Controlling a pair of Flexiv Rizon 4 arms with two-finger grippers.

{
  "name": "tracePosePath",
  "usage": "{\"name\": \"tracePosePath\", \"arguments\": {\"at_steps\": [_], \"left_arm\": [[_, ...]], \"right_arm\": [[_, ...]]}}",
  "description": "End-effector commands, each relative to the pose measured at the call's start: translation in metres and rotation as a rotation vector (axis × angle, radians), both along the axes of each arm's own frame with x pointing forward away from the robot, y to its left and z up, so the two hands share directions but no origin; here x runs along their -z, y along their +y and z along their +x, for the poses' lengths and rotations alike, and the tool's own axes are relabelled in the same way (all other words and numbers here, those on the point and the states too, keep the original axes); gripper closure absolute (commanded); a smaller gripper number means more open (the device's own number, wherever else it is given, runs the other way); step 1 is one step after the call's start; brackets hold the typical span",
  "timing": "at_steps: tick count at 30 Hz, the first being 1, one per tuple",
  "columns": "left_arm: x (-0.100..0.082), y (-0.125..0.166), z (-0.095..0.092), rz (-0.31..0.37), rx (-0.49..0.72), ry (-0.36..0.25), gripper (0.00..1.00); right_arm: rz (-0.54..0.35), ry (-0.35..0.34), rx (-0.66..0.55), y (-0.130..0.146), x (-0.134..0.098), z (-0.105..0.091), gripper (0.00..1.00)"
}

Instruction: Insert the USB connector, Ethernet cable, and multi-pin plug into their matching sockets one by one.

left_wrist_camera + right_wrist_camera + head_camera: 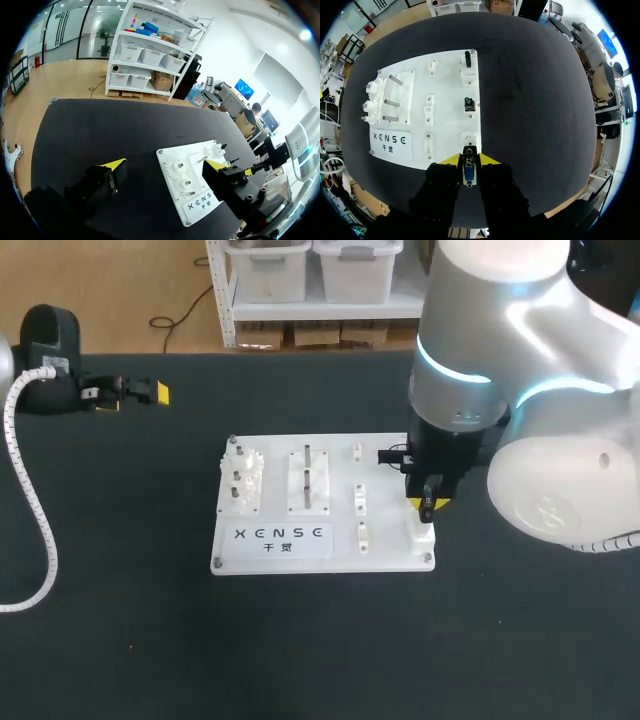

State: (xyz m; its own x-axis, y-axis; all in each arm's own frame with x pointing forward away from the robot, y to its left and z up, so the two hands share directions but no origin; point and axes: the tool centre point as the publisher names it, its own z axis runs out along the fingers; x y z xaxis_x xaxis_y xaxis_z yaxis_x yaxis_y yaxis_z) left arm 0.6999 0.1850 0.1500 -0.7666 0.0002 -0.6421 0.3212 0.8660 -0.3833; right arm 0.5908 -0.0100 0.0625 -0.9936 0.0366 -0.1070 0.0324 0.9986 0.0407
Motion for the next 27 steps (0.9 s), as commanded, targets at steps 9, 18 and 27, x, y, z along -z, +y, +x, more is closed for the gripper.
{"name": "tracePosePath", "arguments": {"at_steps": [9, 18, 27], "left_arm": [[0.0, 0.0, 0.0, 0.0, 0.0, 0.0, 0.0], [0.0, 0.0, 0.0, 0.0, 0.0, 0.0, 0.0], [0.0, 0.0, 0.0, 0.0, 0.0, 0.0, 0.0]], "right_arm": [[-0.002, -0.041, -0.011, 0.002, 0.007, 0.001, 1.0], [0.011, -0.061, -0.011, 0.002, -0.003, 0.005, 1.0], [0.006, -0.07, -0.011, 0.001, -0.006, 0.006, 1.0]]}}
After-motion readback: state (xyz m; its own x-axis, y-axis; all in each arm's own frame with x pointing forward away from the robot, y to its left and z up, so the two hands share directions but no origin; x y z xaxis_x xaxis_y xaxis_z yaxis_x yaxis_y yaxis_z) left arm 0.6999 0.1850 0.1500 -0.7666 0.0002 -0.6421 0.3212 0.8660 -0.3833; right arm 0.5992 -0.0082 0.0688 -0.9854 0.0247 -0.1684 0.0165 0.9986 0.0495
